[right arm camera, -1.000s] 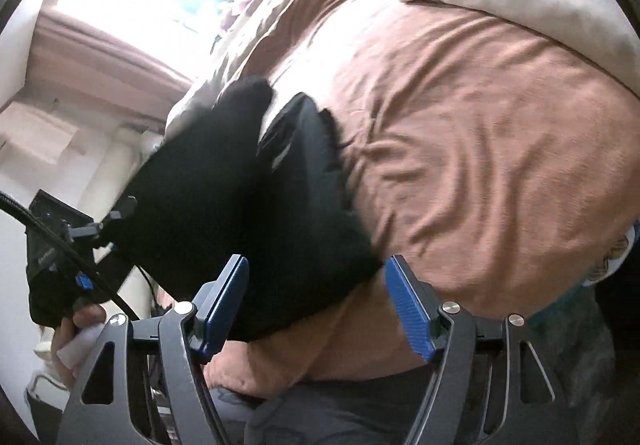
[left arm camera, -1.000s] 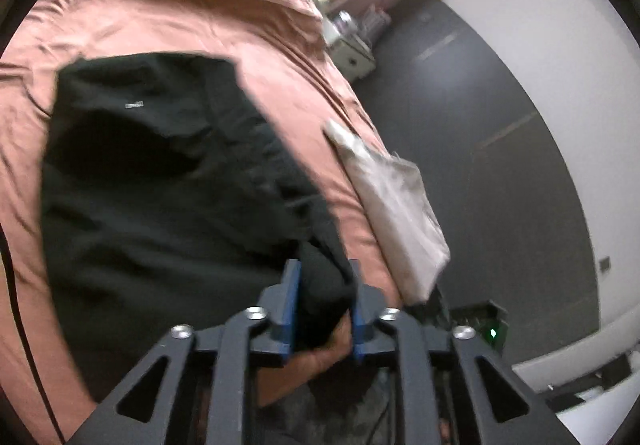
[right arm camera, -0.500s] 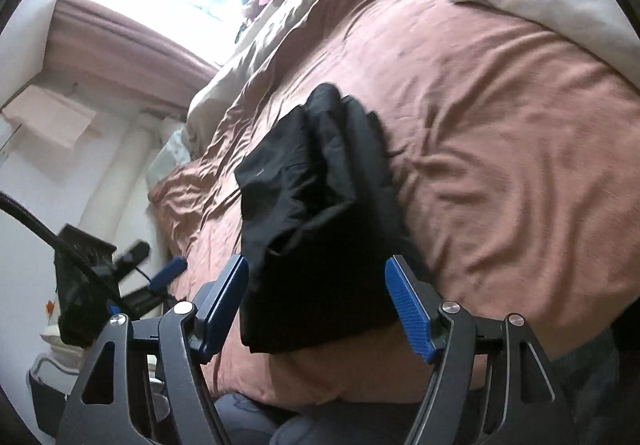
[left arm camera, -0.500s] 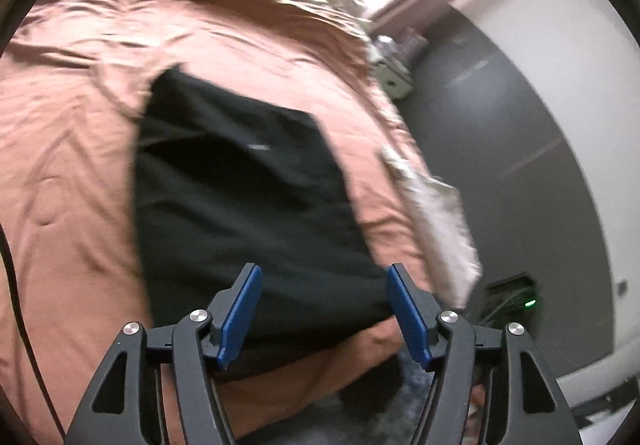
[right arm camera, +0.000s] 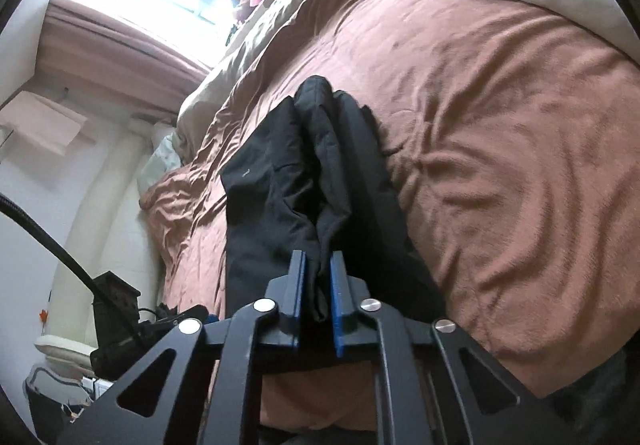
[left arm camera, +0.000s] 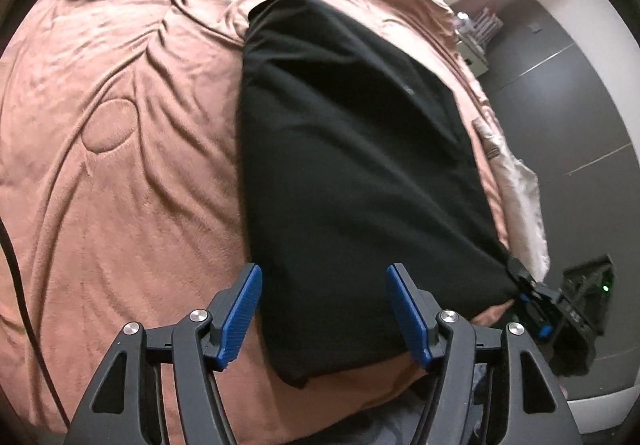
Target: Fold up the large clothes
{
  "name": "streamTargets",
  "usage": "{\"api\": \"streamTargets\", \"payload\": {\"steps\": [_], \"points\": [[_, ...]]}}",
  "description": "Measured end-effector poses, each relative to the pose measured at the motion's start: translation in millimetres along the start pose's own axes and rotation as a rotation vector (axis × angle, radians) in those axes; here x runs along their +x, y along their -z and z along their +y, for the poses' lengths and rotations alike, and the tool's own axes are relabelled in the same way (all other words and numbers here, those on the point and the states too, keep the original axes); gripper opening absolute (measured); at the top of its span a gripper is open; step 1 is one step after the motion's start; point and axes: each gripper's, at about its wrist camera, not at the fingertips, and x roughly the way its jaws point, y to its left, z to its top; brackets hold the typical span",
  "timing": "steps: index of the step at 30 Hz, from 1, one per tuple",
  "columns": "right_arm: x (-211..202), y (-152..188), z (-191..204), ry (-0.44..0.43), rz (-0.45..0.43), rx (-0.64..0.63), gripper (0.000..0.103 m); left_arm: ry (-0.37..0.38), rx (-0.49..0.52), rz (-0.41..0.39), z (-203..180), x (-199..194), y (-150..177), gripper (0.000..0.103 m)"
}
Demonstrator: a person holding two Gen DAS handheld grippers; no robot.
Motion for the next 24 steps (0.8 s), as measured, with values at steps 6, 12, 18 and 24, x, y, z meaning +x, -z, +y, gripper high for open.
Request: {"api": "streamTargets", "payload": {"steps": [6, 12, 18, 24], "points": [[-12, 11, -14, 0.003, -0.015, 0.037, 0.005, -0.026, 0.016, 0.011, -5, 20, 6, 0.066], [-4, 18, -42, 0.054, 0.005, 0.078, 0.005, -0.024, 0.042, 0.025, -14, 21, 5, 0.053], [-5, 28, -56, 0.076, 0.008, 0.112, 0.005, 0.003, 0.049, 0.021, -20, 12, 11, 0.052], [-36, 29, -50, 0.029, 0.006, 0.090, 0.006, 0.005, 0.054, -0.042, -30, -27, 18, 0.053]]}}
